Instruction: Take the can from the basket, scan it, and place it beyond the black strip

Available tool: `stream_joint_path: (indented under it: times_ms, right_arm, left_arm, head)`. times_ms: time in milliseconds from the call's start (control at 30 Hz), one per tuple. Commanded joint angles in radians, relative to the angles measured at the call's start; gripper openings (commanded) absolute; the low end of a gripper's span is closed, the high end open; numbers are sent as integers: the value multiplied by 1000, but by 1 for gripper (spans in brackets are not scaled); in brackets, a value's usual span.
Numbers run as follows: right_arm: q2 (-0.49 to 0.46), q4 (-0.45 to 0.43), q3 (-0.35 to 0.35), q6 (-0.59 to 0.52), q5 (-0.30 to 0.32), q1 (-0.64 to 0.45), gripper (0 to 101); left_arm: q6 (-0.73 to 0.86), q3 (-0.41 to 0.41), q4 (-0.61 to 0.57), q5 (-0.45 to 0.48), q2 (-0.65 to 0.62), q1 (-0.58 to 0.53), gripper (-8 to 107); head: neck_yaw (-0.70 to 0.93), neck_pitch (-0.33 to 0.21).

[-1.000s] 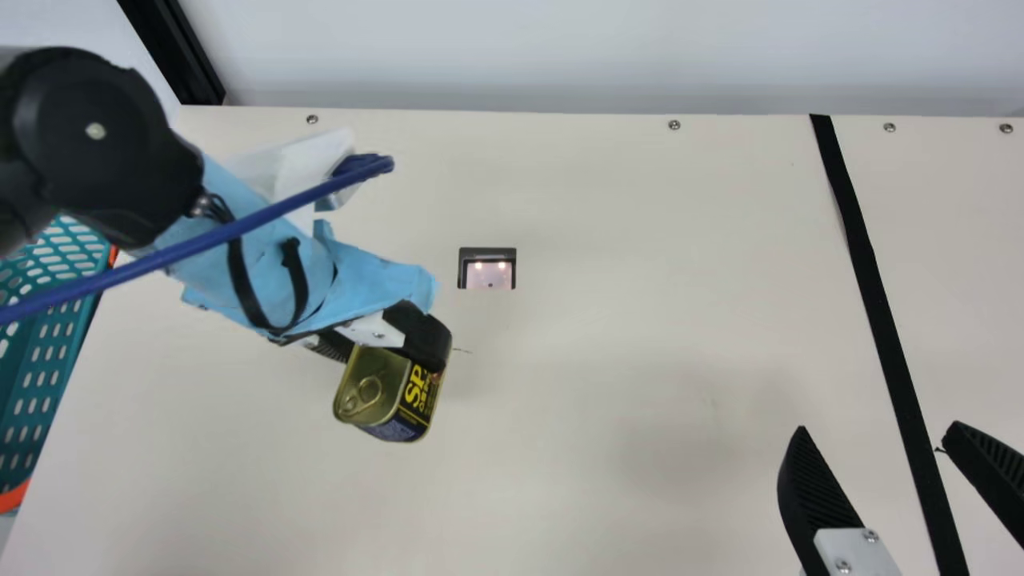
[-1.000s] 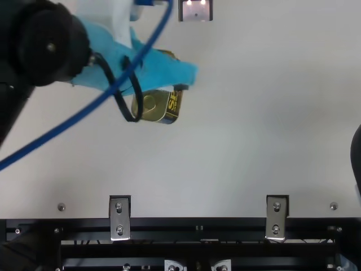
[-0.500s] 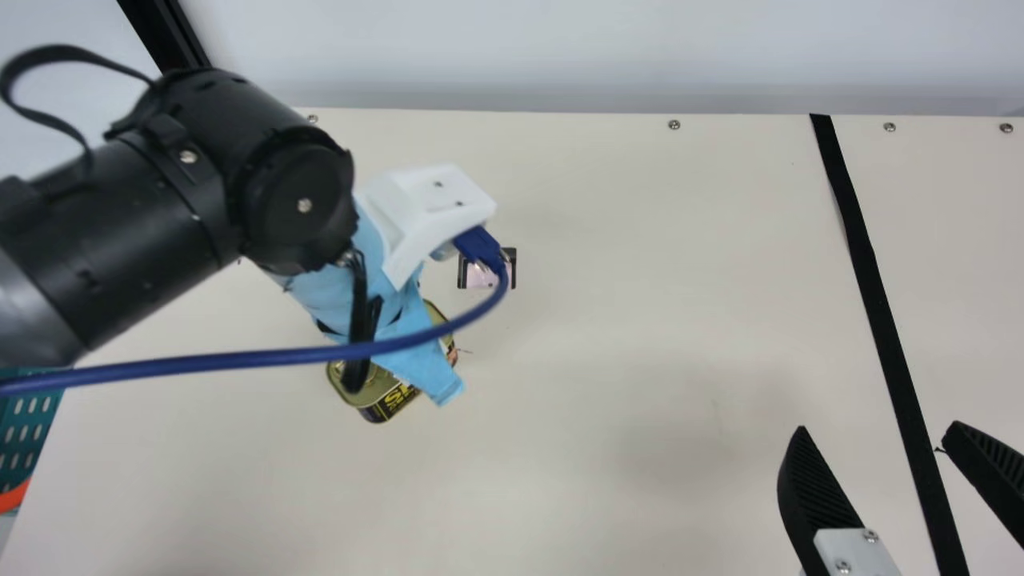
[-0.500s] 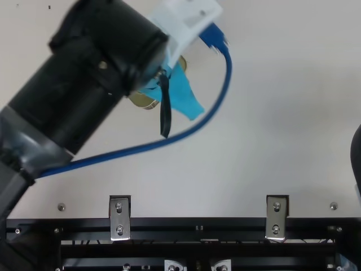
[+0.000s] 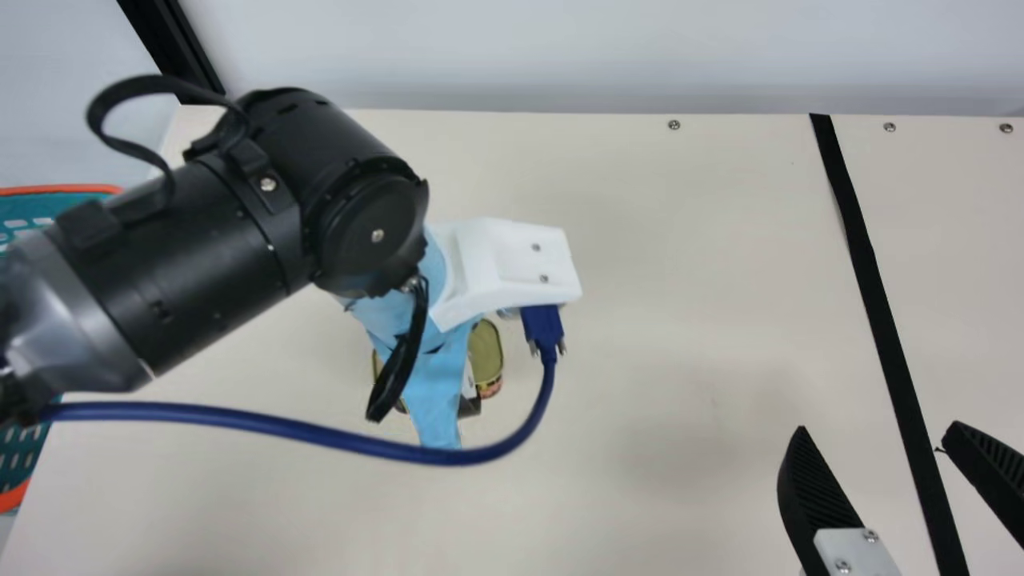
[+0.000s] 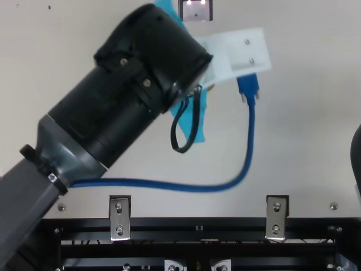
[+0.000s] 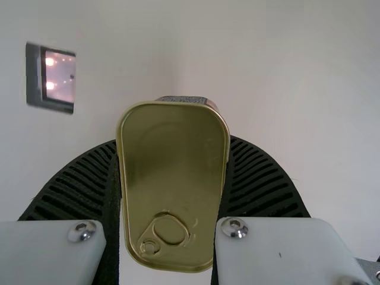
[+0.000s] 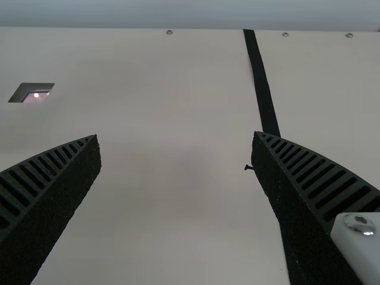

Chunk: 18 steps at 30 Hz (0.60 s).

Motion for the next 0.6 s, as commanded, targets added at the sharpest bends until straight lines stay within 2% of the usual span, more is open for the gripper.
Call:
stream_joint_path:
  times_ms: [0,567]
  right_arm:
    - [0,0,0,0,0,0,101]
    - [0,1,0,0,0,0,101]
  left_arm:
    - [51,-1,-7,0,2,-10,10]
    - [106,-34,-22,0,50,-50,10]
  head:
    - [-1,-5]
    - [-1,-5]
